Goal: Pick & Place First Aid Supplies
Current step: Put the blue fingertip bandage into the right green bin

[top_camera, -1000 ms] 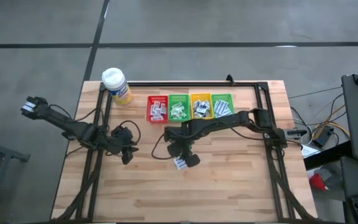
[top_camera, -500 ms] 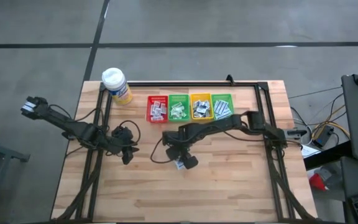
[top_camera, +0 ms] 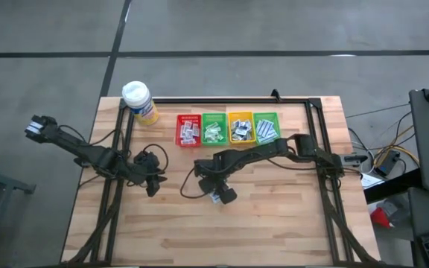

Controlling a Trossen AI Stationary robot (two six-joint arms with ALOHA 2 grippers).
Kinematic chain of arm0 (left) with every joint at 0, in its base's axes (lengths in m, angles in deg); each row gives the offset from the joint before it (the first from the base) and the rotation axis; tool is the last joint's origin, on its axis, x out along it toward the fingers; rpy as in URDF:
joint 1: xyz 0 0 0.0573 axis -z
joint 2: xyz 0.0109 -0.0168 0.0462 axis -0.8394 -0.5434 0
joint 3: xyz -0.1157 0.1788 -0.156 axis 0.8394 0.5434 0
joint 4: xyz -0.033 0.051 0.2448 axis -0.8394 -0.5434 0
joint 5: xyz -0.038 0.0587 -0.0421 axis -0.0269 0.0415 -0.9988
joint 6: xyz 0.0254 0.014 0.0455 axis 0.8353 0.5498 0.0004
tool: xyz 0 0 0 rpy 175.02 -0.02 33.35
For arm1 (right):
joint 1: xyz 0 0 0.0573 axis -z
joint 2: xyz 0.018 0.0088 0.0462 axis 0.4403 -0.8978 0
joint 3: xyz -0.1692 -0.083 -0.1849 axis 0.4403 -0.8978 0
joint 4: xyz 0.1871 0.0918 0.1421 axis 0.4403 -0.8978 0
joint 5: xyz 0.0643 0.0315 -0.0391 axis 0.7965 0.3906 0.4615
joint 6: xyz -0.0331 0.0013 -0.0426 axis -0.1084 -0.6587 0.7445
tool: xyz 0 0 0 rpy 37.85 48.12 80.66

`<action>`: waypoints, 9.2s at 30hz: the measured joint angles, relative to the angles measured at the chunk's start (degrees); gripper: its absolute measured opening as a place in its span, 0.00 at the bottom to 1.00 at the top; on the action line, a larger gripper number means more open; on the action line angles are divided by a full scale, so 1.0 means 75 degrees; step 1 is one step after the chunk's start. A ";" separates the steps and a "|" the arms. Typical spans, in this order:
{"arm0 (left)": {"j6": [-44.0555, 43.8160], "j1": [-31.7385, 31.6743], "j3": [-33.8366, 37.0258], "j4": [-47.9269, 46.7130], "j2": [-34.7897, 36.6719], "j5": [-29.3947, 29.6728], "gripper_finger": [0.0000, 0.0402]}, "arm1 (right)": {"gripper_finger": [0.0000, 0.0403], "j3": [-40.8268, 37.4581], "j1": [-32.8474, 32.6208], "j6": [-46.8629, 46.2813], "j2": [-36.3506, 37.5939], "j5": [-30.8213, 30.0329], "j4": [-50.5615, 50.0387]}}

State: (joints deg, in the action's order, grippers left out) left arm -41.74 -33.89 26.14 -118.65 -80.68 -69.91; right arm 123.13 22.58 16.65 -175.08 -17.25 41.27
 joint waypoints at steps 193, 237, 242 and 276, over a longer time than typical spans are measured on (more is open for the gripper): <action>0.0189 0.0000 -0.0003 0.0045 0.0000 0.0513 0.34 | 0.02 0.2941 0.0956 -0.0287 0.0153 -0.0611 -0.4113; 0.0217 0.0000 -0.0003 0.0022 0.0002 0.0786 0.34 | 0.02 0.2374 0.5011 -0.2885 0.1794 -0.2959 -0.6386; 0.0163 -0.0001 -0.0003 0.0030 0.0003 0.0799 0.34 | 0.02 0.2166 0.5561 -0.4022 0.2079 -0.2964 -0.6427; 0.0161 -0.0001 -0.0003 0.0080 0.0000 0.1137 0.34 | 0.02 -0.3911 0.5711 -0.6341 0.4666 -0.2313 -0.1713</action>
State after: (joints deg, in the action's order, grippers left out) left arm -40.54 -33.90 26.12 -118.05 -80.68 -61.38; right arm 93.79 65.41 -30.91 -140.09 -34.59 28.41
